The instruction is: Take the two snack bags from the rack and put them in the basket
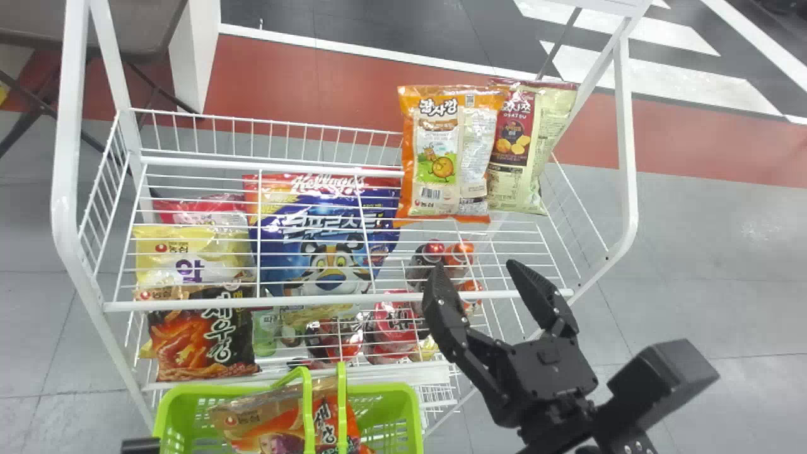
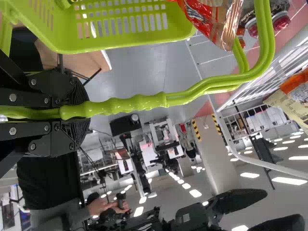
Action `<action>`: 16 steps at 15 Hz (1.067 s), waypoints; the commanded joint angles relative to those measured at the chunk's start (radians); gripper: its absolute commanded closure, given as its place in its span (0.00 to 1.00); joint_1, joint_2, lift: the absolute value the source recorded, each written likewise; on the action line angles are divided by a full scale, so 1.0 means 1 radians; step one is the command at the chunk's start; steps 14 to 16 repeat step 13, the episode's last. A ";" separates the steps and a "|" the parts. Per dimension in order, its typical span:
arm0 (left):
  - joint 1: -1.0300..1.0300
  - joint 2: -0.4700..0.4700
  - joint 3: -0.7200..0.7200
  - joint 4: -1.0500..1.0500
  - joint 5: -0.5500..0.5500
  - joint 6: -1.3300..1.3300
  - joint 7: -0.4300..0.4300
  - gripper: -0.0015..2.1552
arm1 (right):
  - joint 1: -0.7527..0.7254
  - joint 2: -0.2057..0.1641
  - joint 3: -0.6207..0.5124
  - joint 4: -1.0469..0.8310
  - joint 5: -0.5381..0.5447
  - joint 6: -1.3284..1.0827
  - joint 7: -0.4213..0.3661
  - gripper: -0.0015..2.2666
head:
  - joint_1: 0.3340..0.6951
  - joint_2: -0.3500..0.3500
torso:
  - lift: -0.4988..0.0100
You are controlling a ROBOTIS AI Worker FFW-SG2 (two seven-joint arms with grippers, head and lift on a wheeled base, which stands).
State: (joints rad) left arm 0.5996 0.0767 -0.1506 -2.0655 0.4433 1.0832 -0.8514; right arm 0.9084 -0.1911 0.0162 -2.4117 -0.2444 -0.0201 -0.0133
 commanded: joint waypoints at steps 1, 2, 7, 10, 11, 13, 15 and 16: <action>0.002 0.000 0.008 0.012 0.002 -0.001 -0.009 0.98 | 0.050 0.001 0.018 -0.006 0.027 -0.030 -0.007 0.04 | 1.00 0.00 | 0.96; 0.002 0.000 0.008 0.013 0.002 -0.001 -0.009 0.98 | 0.070 -0.001 0.024 -0.013 0.039 -0.030 -0.010 0.04 | 1.00 0.00 | 0.96; 0.003 0.000 0.020 0.027 0.003 -0.013 -0.020 0.98 | 0.187 -0.004 0.024 -0.027 0.059 -0.149 -0.011 0.04 | 1.00 0.00 | 0.96; 0.003 -0.002 0.019 0.028 0.002 -0.016 -0.023 0.98 | 0.193 -0.002 0.024 -0.024 0.060 -0.159 -0.011 0.04 | 1.00 0.00 | 0.96; 0.003 -0.002 0.019 0.027 0.003 -0.016 -0.025 0.98 | 0.190 -0.002 0.025 -0.021 0.060 -0.165 -0.010 0.04 | 1.00 0.00 | 0.96; 0.009 -0.002 0.022 0.027 0.003 -0.016 -0.025 0.98 | 0.181 -0.004 0.027 -0.018 0.060 -0.165 -0.010 0.04 | 1.00 0.00 | 0.96; 0.009 -0.002 0.022 0.027 0.003 -0.016 -0.025 0.98 | 0.181 -0.004 0.027 -0.018 0.060 -0.165 -0.010 0.04 | 1.00 0.00 | 0.96; 0.009 -0.002 0.022 0.027 0.003 -0.016 -0.025 0.98 | 0.181 -0.004 0.027 -0.018 0.060 -0.165 -0.010 0.04 | 1.00 0.00 | 0.96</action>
